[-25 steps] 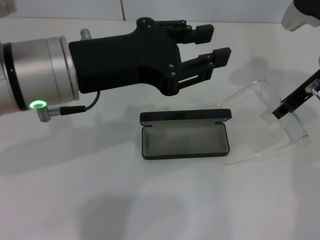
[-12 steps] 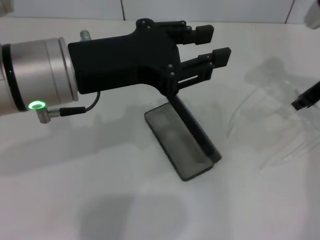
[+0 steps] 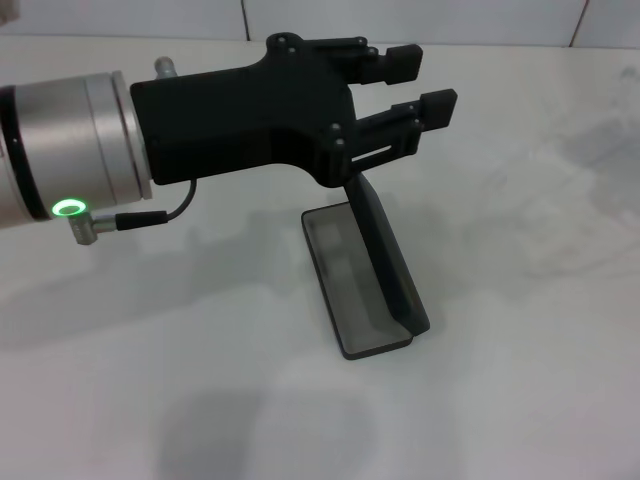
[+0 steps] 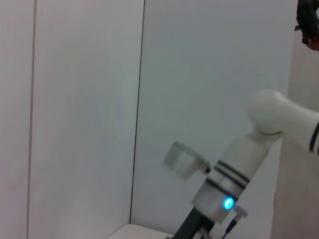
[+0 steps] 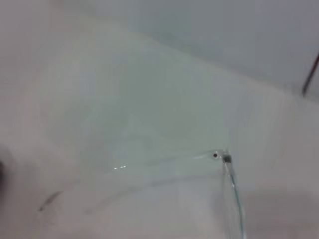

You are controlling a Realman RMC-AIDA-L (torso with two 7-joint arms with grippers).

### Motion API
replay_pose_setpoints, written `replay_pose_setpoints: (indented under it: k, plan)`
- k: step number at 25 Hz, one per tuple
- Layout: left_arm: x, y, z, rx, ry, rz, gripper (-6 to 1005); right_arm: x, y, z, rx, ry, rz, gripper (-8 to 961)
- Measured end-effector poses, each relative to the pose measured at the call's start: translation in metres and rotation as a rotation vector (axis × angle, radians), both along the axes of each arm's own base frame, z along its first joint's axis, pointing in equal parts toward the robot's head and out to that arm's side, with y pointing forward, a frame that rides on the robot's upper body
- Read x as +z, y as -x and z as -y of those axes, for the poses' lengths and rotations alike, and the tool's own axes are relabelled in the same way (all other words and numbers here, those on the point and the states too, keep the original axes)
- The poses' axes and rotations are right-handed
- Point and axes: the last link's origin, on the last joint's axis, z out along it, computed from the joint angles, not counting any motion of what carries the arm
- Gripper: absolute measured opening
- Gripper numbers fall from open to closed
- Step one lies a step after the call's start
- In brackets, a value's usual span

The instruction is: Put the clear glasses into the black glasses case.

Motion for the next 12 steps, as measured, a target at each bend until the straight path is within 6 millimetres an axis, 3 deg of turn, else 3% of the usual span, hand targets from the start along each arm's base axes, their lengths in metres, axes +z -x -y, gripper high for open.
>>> replay_pose_setpoints:
  k: [6, 9, 12]
  plan:
    - [-0.001, 0.002, -0.003, 0.006, 0.000, -0.010, 428, 0.031, 0.003, 0.021, 0.109, -0.060, -0.223, 119]
    - [-0.003, 0.012, -0.009, 0.035, -0.001, -0.047, 428, 0.034, 0.001, 0.025, 0.122, -0.065, -0.240, 119]
    - [-0.013, 0.032, -0.011, 0.067, 0.004, -0.188, 428, 0.040, -0.005, 0.032, 0.145, -0.091, -0.256, 119]
